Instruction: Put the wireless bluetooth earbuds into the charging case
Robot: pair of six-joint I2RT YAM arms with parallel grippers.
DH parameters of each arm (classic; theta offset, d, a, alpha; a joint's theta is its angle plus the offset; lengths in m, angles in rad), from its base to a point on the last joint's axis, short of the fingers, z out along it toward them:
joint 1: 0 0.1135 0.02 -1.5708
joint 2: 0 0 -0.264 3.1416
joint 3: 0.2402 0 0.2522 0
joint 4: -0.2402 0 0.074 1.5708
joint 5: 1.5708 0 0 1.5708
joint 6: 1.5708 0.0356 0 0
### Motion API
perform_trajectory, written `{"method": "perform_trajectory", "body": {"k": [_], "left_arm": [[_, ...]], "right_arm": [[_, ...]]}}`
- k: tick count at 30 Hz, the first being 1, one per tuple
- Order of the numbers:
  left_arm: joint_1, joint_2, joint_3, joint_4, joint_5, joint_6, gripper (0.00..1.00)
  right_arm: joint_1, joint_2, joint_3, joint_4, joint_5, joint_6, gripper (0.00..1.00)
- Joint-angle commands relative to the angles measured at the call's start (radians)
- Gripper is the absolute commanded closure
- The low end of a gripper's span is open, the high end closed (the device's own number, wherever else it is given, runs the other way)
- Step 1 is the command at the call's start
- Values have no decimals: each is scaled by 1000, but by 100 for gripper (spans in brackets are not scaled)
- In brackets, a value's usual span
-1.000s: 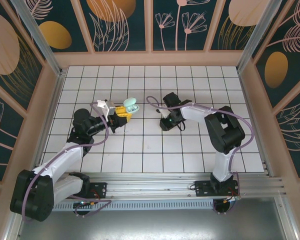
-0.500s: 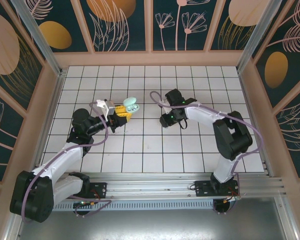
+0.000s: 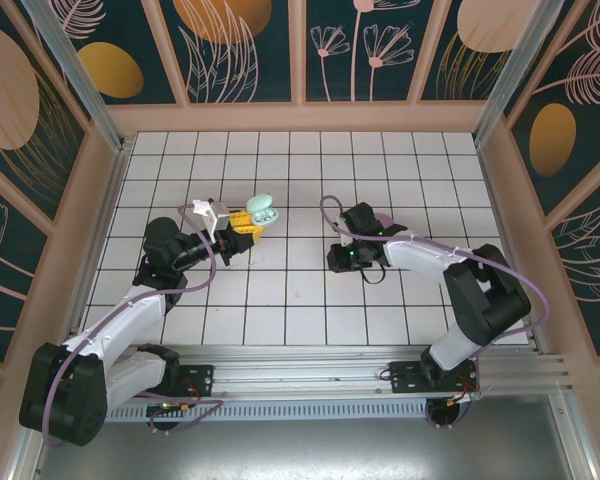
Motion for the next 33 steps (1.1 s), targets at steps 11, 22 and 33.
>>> {"method": "perform_trajectory", "body": {"k": [11, 22, 33], "left_arm": [[5, -23, -10, 5, 0, 32, 100], [3, -11, -10, 17, 5, 27, 100], [4, -26, -7, -1, 0, 34, 100]], "right_arm": [[-1, 152, 80, 19, 97, 48, 93], [-36, 199, 153, 3, 138, 34, 94], [-90, 254, 227, -15, 164, 10, 94]]}}
